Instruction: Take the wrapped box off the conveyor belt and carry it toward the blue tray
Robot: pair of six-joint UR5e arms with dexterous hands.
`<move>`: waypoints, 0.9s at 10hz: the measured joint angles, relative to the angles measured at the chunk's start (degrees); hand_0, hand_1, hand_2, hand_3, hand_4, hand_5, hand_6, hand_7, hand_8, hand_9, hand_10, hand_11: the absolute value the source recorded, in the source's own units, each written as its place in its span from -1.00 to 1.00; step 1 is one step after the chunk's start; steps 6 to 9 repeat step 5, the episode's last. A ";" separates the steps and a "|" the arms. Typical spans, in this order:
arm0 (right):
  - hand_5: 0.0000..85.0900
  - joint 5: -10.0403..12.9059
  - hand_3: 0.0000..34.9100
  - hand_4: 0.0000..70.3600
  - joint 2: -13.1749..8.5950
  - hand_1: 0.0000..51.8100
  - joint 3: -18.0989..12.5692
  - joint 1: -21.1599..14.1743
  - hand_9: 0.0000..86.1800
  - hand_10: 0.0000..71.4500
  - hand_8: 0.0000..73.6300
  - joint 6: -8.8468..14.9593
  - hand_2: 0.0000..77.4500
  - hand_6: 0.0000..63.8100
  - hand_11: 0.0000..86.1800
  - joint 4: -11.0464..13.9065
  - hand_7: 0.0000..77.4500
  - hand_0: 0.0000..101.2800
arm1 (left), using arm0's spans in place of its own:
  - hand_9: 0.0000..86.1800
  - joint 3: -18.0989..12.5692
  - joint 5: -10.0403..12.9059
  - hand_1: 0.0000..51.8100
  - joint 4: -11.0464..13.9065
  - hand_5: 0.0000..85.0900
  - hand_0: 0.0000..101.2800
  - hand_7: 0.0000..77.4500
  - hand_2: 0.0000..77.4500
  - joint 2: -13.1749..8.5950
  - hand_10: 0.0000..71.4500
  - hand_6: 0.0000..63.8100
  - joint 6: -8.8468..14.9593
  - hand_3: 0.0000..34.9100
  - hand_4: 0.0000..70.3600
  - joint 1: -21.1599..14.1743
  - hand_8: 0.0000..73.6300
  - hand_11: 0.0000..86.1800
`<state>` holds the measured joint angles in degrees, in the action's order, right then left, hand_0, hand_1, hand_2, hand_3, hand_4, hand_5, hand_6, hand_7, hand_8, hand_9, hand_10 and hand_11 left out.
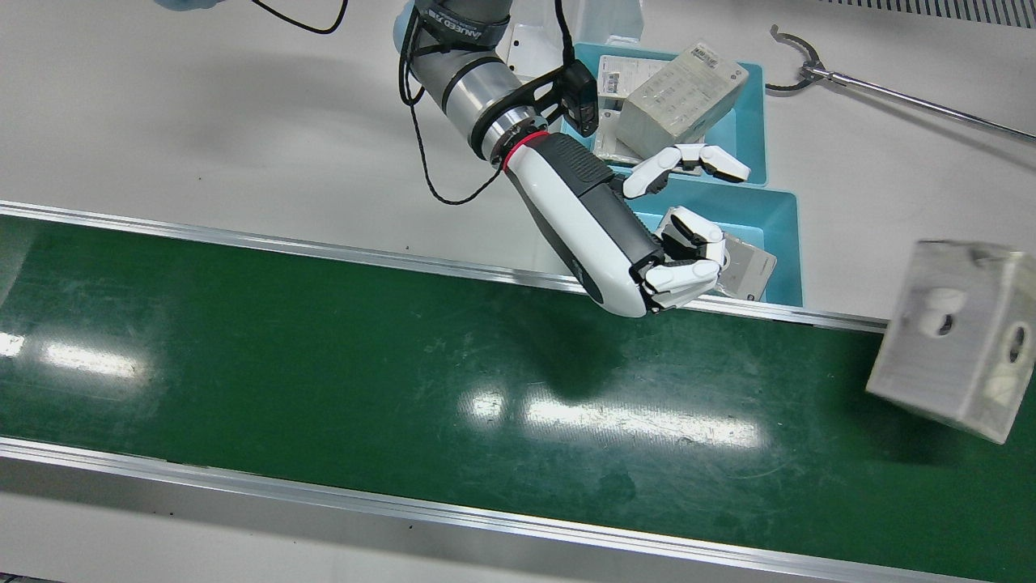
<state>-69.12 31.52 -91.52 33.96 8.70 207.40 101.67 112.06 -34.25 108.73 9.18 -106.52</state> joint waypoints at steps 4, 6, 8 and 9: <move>0.64 -3.14 -1.00 0.13 -2.65 -0.28 2.33 -1.95 0.62 0.37 0.70 0.12 0.34 0.93 0.46 -0.49 0.82 0.02 | -0.99 0.00 0.00 -1.00 0.00 -0.97 -1.00 -0.99 -0.97 0.00 -0.98 -0.98 0.00 -1.00 -1.00 0.00 -0.99 -0.99; 0.65 -3.29 -1.00 -0.24 -2.50 -0.24 2.47 -2.33 0.47 0.11 0.50 0.14 0.03 0.85 0.25 -0.60 0.85 0.04 | -0.99 0.00 0.00 -1.00 0.00 -0.97 -1.00 -0.99 -0.97 0.00 -0.98 -0.98 0.00 -1.00 -1.00 0.00 -0.99 -0.99; 0.65 -3.29 -1.00 -0.24 -2.50 -0.24 2.47 -2.33 0.47 0.11 0.50 0.14 0.03 0.85 0.25 -0.60 0.85 0.04 | -0.99 0.00 0.00 -1.00 0.00 -0.97 -1.00 -0.99 -0.97 0.00 -0.98 -0.98 0.00 -1.00 -1.00 0.00 -0.99 -0.99; 0.65 -3.29 -1.00 -0.24 -2.50 -0.24 2.47 -2.33 0.47 0.11 0.50 0.14 0.03 0.85 0.25 -0.60 0.85 0.04 | -0.99 0.00 0.00 -1.00 0.00 -0.97 -1.00 -0.99 -0.97 0.00 -0.98 -0.98 0.00 -1.00 -1.00 0.00 -0.99 -0.99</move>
